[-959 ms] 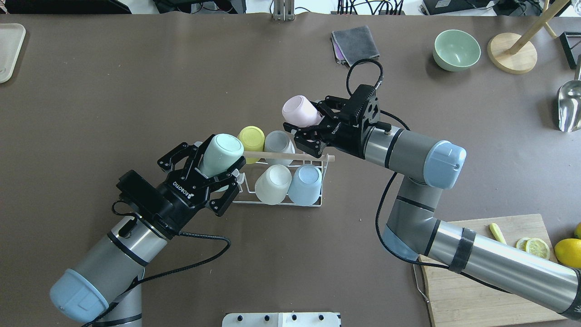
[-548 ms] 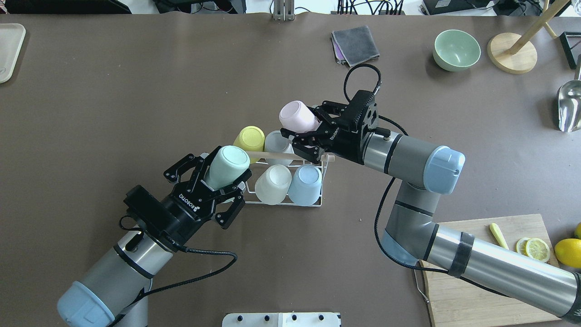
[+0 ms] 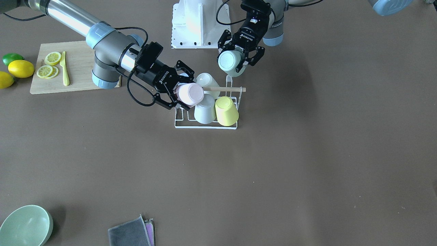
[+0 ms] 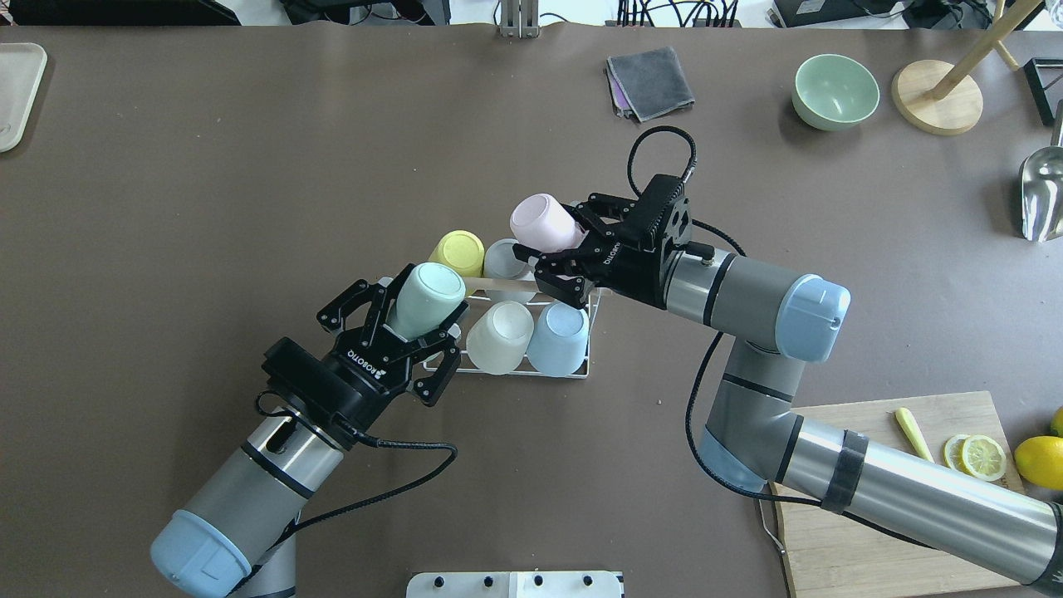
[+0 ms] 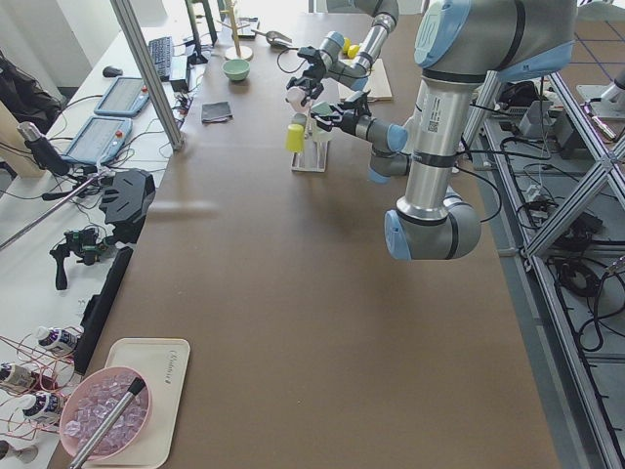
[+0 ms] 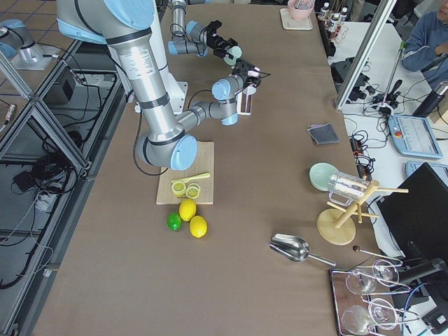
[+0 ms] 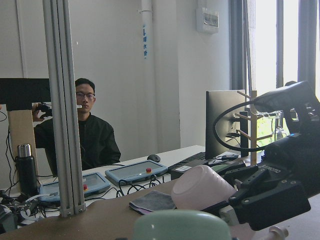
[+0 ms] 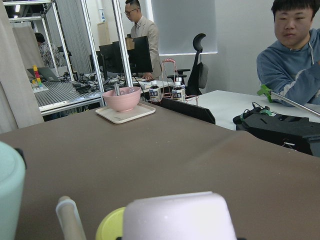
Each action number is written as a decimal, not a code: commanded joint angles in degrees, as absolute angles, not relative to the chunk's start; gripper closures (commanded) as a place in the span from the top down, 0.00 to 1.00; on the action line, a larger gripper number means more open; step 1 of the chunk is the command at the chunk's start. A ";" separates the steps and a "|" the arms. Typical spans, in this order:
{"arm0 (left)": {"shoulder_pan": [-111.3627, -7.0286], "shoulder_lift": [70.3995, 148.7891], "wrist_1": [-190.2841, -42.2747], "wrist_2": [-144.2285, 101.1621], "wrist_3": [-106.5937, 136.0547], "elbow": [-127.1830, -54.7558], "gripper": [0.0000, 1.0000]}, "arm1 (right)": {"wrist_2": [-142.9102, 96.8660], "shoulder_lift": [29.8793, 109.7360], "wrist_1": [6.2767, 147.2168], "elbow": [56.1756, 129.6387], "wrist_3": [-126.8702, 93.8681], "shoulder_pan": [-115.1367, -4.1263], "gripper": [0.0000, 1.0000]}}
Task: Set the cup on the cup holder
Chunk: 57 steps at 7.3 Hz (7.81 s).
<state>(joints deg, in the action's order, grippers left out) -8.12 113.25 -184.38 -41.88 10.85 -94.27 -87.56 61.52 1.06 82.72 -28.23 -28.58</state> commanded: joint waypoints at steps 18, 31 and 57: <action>-10.11 116.46 -184.75 -41.84 10.81 -87.80 0.00 | -92.26 61.08 10.67 87.51 -24.52 -31.98 0.86; -22.31 115.32 -176.25 -54.45 11.25 -97.38 0.98 | -137.12 63.35 79.27 103.27 -22.24 -51.85 1.00; -90.97 87.80 -79.19 -138.61 -3.43 -92.71 0.98 | -131.57 92.90 83.76 87.98 1.58 -91.32 1.00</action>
<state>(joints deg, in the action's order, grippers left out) -90.78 88.18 -79.38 -138.83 -3.50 -91.86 -131.53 92.89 83.71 87.89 1.58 -91.30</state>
